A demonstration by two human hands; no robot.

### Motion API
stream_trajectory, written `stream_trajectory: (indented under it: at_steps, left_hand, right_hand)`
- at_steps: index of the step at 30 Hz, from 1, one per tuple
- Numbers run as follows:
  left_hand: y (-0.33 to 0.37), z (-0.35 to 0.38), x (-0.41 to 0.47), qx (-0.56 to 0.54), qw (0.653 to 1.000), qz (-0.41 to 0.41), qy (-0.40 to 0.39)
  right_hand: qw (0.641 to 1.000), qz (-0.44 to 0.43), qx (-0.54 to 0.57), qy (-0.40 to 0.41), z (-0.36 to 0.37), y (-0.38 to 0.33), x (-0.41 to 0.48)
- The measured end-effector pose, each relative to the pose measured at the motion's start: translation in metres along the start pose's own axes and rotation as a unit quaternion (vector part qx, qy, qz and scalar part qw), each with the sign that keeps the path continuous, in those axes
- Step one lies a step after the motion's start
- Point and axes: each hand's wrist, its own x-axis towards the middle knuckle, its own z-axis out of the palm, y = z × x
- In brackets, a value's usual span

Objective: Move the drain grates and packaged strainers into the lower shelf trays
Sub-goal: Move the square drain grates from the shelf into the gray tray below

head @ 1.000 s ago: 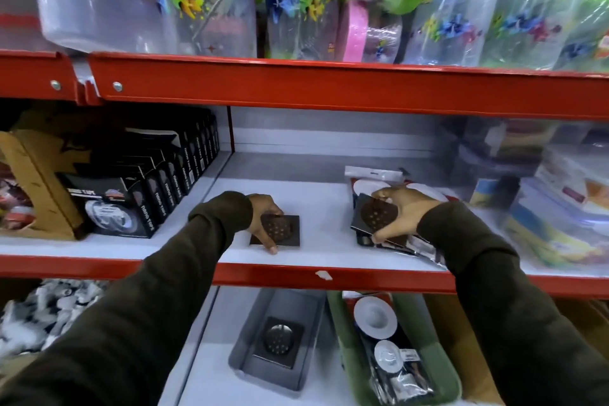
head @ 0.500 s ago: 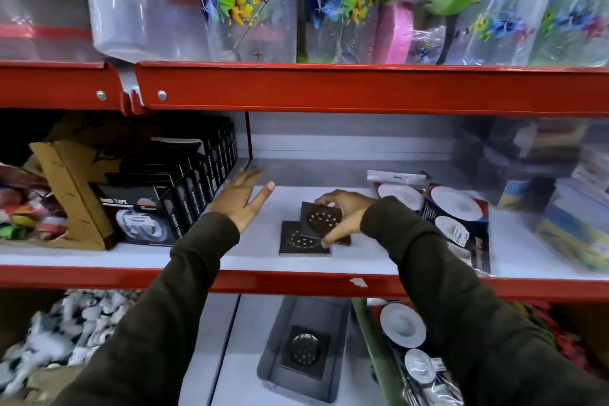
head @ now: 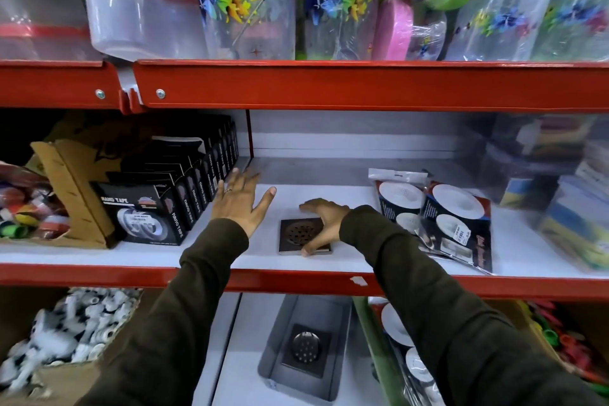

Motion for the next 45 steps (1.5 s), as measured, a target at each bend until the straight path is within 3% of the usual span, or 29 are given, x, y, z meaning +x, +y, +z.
stream_trajectory:
  at_steps: [5,10,12,14,16,20,24,27,30,32,41,45]
  left_hand:
    - [0.044,0.01,0.0,-0.029,0.999,0.014,0.025]
    - [0.145,0.031,0.0,-0.065,0.997,0.046,0.015]
    - [0.19,0.043,-0.001,-0.053,0.997,0.06,-0.025]
    - [0.229,0.057,-0.003,-0.025,0.995,0.061,-0.071]
    - [0.257,0.071,-0.005,-0.009,0.991,0.044,-0.123]
    - [0.283,0.089,-0.009,-0.01,0.986,0.012,-0.168]
    - [0.281,0.08,-0.012,-0.05,0.991,-0.041,-0.113]
    - [0.269,0.077,-0.024,-0.049,0.99,-0.112,-0.069]
    - [0.264,0.082,-0.036,-0.015,0.982,-0.152,-0.113]
    - [0.263,0.088,-0.041,-0.024,0.978,-0.155,-0.134]
    - [0.278,0.077,-0.058,-0.125,0.972,-0.136,-0.146]
    - [0.298,0.08,-0.072,-0.114,0.977,-0.127,-0.127]
  right_hand:
    - [0.988,0.03,0.016,0.153,-0.025,0.039,-0.033]
    - [0.934,0.22,0.04,0.28,-0.038,0.11,-0.081]
    - [0.899,0.329,0.052,0.286,-0.039,0.137,-0.102]
    - [0.87,0.426,0.073,0.235,-0.037,0.161,-0.121]
    - [0.864,0.459,0.089,0.185,-0.032,0.178,-0.134]
    - [0.881,0.423,0.092,0.193,-0.027,0.186,-0.146]
    - [0.883,0.264,0.226,0.316,-0.035,0.183,-0.149]
    - [0.9,0.17,0.254,0.311,-0.044,0.176,-0.138]
    - [0.936,0.195,0.176,0.236,-0.038,0.175,-0.122]
    - [0.941,0.226,0.14,0.208,-0.028,0.176,-0.118]
    - [0.938,0.204,0.168,0.223,-0.02,0.208,-0.151]
    - [0.946,0.218,0.134,0.199,-0.019,0.225,-0.174]
